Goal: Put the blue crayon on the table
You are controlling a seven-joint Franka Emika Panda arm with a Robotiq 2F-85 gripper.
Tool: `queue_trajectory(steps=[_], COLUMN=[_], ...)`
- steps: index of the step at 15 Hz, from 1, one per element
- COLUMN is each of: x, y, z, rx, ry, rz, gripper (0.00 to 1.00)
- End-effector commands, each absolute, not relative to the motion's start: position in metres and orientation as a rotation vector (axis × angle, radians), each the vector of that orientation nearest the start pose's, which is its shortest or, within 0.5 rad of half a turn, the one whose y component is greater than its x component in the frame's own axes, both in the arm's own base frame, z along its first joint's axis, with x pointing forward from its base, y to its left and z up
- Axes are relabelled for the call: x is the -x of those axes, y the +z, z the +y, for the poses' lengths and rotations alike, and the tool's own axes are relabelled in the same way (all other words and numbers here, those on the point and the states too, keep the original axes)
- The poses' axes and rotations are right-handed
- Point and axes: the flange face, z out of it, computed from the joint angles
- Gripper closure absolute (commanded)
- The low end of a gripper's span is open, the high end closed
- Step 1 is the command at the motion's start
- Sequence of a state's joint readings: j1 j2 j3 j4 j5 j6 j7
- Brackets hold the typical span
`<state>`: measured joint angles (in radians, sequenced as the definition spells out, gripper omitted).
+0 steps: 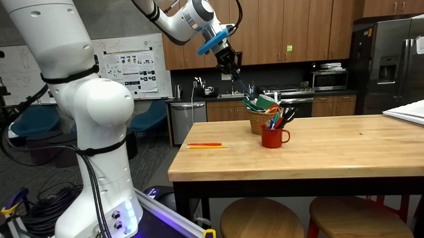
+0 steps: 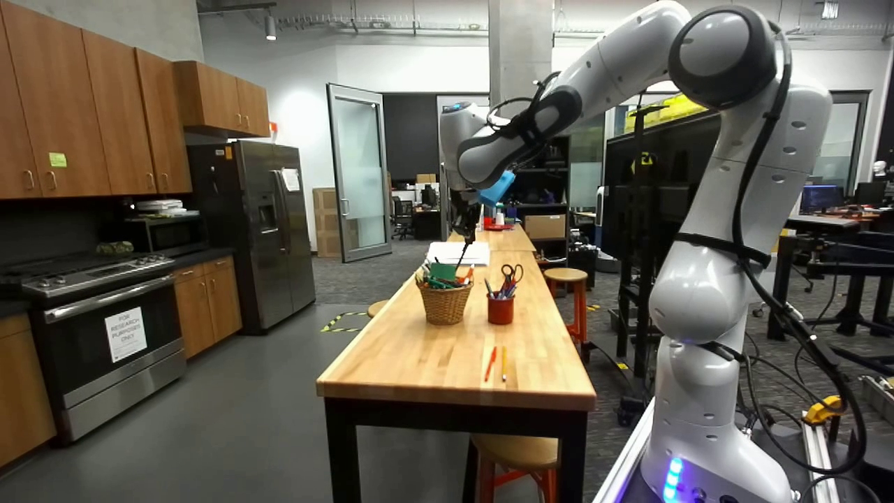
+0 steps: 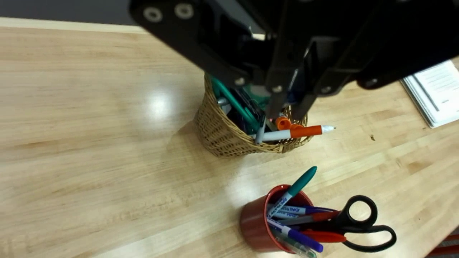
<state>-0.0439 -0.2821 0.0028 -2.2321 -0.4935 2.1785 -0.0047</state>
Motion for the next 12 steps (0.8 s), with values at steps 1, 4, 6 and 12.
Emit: queue_trajectory(steps=[1, 4, 6, 12], x=[-0.442, -0.414, -0.399, -0.379], y=[0.528, 0.532, 0.527, 0.482], z=[-0.007, 0.024, 0.044, 0.073], rx=[3.559, 3.507, 3.443, 3.272], ry=[-0.421, -0.475, -0.517, -0.626], rz=[-0.303, -0.395, -0.491, -0.747], gripper=[0.97, 0.97, 0.97, 0.97])
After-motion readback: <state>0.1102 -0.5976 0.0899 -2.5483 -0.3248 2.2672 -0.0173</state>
